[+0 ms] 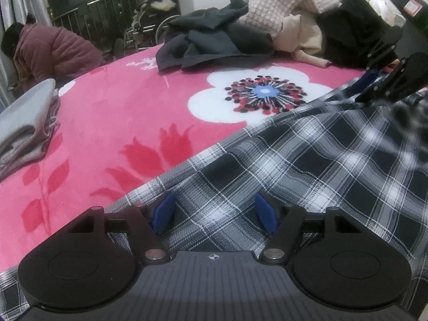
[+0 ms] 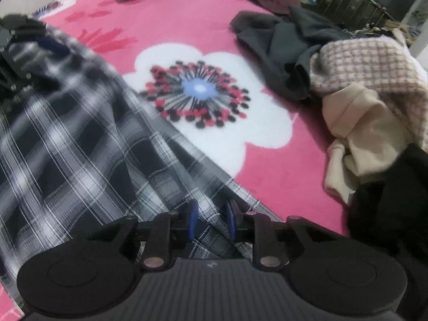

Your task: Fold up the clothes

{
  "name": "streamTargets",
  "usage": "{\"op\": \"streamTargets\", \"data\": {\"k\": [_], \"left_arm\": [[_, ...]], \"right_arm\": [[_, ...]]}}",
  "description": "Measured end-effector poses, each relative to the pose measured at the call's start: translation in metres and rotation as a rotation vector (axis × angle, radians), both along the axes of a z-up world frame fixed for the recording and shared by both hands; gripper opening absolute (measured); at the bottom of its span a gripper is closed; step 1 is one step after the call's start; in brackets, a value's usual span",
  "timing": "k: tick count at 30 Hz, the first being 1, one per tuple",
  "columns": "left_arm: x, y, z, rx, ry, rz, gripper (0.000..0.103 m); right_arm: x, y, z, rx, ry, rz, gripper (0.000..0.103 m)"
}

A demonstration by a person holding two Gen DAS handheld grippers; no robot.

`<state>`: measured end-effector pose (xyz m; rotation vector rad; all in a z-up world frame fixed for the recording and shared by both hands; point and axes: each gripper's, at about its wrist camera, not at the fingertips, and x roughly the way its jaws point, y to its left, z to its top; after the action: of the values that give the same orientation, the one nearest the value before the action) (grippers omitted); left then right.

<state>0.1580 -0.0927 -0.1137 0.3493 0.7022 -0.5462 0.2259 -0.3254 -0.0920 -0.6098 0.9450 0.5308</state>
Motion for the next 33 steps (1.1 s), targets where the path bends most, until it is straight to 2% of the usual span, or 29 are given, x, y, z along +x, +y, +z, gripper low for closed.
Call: {"op": "streamTargets", "data": {"k": [2, 3, 6, 9, 15, 17, 19, 22, 25, 28, 33], "left_arm": [[-0.002, -0.001, 0.0, 0.008, -0.014, -0.006, 0.068], [-0.002, -0.002, 0.0, 0.013, -0.02, -0.009, 0.068], [-0.003, -0.003, 0.0, 0.026, -0.032, -0.011, 0.068], [-0.003, -0.004, 0.0, 0.032, -0.034, -0.012, 0.068], [-0.001, -0.003, -0.002, 0.037, -0.034, -0.007, 0.068], [-0.001, -0.003, -0.002, 0.034, -0.032, -0.004, 0.068], [-0.001, -0.002, -0.003, 0.031, -0.03, -0.002, 0.068], [-0.001, -0.002, -0.003, 0.031, -0.03, -0.004, 0.068], [0.0, -0.002, -0.003, 0.027, -0.027, -0.002, 0.068], [0.001, -0.002, -0.003, 0.024, -0.025, 0.001, 0.069], [0.001, -0.003, -0.003, 0.028, -0.028, 0.005, 0.07]], "right_arm": [[-0.001, 0.003, -0.001, -0.005, 0.011, 0.018, 0.009], [-0.004, 0.006, 0.0, -0.03, -0.012, 0.036, 0.001], [-0.013, 0.01, 0.007, -0.087, -0.118, 0.054, 0.001], [-0.007, 0.007, 0.013, -0.102, -0.157, 0.029, 0.001], [0.015, 0.006, -0.008, -0.12, -0.138, -0.001, 0.001], [0.025, -0.007, -0.008, -0.056, -0.115, -0.072, 0.003], [0.037, -0.027, -0.001, 0.043, -0.093, -0.178, 0.019], [0.051, -0.08, 0.021, 0.183, -0.123, -0.428, 0.02], [0.04, -0.135, 0.05, 0.286, -0.198, -0.614, 0.02], [0.014, -0.17, 0.064, 0.286, -0.244, -0.682, 0.021], [-0.035, -0.164, 0.053, 0.174, -0.181, -0.579, 0.021]]}}
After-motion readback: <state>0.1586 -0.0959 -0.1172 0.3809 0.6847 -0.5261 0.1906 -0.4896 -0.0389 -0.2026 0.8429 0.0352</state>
